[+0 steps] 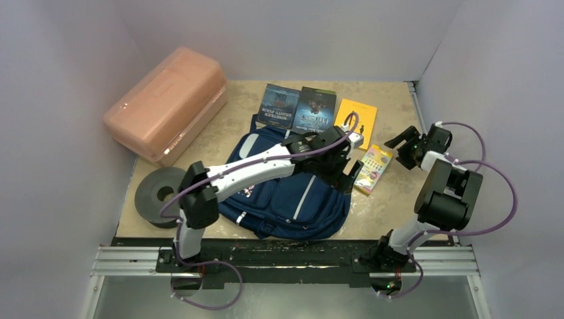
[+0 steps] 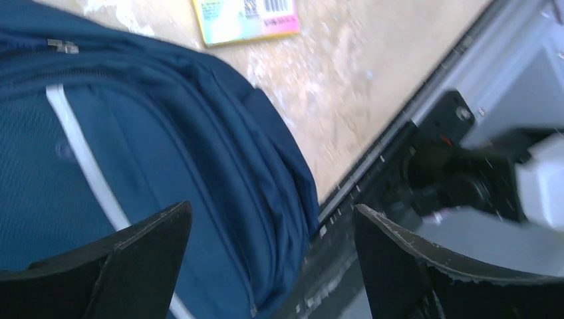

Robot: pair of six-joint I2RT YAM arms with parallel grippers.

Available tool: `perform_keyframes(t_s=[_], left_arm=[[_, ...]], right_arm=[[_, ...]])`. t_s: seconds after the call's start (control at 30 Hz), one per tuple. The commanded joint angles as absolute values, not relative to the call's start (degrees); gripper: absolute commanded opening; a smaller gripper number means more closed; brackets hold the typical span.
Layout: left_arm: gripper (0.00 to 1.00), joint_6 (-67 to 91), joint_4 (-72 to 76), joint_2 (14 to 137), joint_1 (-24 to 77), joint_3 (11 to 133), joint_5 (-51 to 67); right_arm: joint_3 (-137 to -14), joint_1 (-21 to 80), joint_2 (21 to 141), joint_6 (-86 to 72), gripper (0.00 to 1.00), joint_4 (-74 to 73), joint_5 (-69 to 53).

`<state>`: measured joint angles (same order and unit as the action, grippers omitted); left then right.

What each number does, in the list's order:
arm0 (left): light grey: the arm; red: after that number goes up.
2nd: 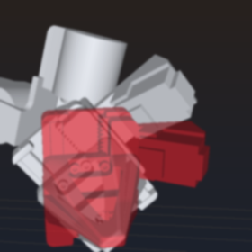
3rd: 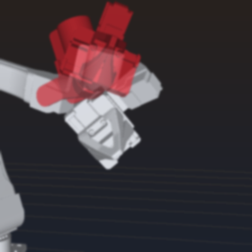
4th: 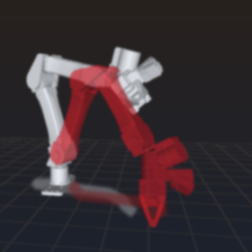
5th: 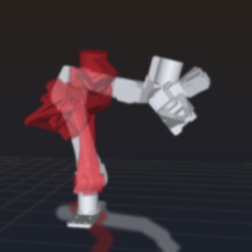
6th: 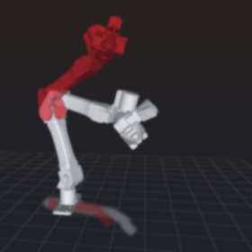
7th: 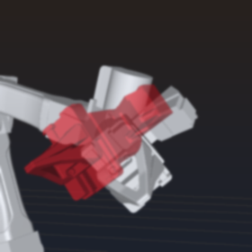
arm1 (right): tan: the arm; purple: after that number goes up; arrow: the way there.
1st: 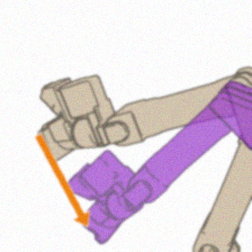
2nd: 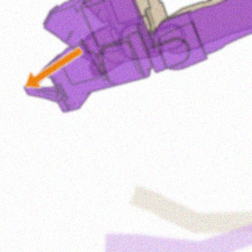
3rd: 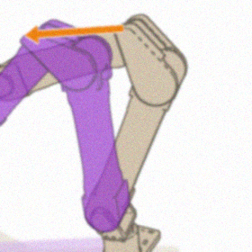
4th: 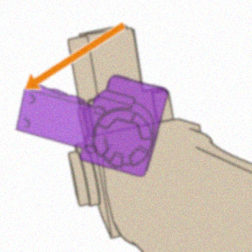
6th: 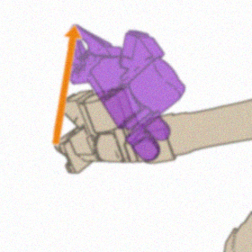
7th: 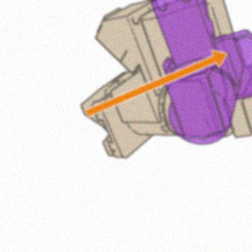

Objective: Pack the student bag
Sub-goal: Move the stationery to the center of the board, then pick up the stationery from the center of the board.

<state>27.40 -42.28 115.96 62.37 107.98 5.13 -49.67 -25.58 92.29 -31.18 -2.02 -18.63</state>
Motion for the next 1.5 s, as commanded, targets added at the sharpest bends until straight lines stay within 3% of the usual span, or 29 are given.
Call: perform_keyframes(t_s=[0.0, 0.17, 0.47, 0.67, 0.9, 1.07, 1.47], left_arm=[[0.90, 27.11, -40.96, 101.00, 62.40, 100.57, 12.11], [0.90, 25.84, -41.30, 91.06, 62.40, 91.52, 12.14], [0.90, 24.61, -41.43, 84.38, 62.41, 85.46, 12.13], [0.90, 25.39, -40.17, 84.24, 62.40, 84.70, 14.18], [0.90, 25.49, -40.70, 84.57, 62.40, 85.42, 13.94], [0.90, 25.99, -41.17, 84.92, 62.40, 86.27, 13.99], [0.90, 29.97, -41.12, 84.17, 60.99, 87.79, 13.96]], right_arm=[[-50.45, -26.35, 96.83, -30.85, 0.75, 7.32, -27.10], [-49.73, -26.74, 99.17, -30.24, 0.55, 6.82, -28.36], [-50.11, -29.53, 100.86, -28.51, 0.53, 8.23, -32.27], [-49.27, -29.97, 104.38, -30.31, 0.42, 11.01, -38.38], [-49.78, -30.16, 105.68, -31.24, 0.22, 11.71, -40.10], [-50.93, -30.15, 102.17, -31.25, 0.01, 7.33, -38.76], [-55.19, -28.87, 84.14, -30.76, 0.00, -6.09, -36.11]])
